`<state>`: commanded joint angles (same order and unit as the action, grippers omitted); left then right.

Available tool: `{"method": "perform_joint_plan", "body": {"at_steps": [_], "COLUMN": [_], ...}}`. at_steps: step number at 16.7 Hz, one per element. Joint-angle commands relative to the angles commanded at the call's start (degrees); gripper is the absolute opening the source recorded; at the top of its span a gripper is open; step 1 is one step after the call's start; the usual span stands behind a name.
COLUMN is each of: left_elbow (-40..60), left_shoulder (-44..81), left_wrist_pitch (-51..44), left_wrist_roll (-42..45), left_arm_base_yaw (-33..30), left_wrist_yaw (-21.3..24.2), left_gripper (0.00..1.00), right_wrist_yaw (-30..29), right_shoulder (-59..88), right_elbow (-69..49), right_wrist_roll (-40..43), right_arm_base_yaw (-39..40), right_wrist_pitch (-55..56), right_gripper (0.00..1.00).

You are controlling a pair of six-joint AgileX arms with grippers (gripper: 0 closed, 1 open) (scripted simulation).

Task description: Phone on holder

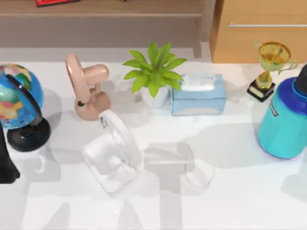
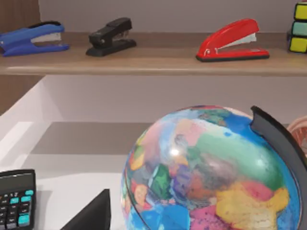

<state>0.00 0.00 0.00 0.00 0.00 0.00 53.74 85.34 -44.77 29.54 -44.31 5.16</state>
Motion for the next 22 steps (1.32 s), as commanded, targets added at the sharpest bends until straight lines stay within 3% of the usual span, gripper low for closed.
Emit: {"method": "perform_joint_plan", "body": {"at_steps": [6, 19, 22], "left_elbow": [0.00, 0.00, 0.00], "left_shoulder": [0.00, 0.00, 0.00], "left_wrist_pitch": [0.00, 0.00, 0.00], "left_wrist_roll": [0.00, 0.00, 0.00], "left_arm_base_yaw": [0.00, 0.00, 0.00], "left_wrist_yaw": [0.00, 0.00, 0.00], "left_gripper": [1.00, 1.00, 1.00], "right_wrist_yaw": [-1.67, -1.67, -1.67], "right_shoulder": [1.05, 1.05, 1.05], "right_elbow": [0.23, 0.23, 0.23], "right_wrist_roll": [1.55, 1.55, 1.55], "right_arm_base_yaw": [1.51, 1.51, 1.51], "right_wrist_pitch": [1.29, 1.29, 1.29], "right_gripper": [0.00, 0.98, 1.00]}}
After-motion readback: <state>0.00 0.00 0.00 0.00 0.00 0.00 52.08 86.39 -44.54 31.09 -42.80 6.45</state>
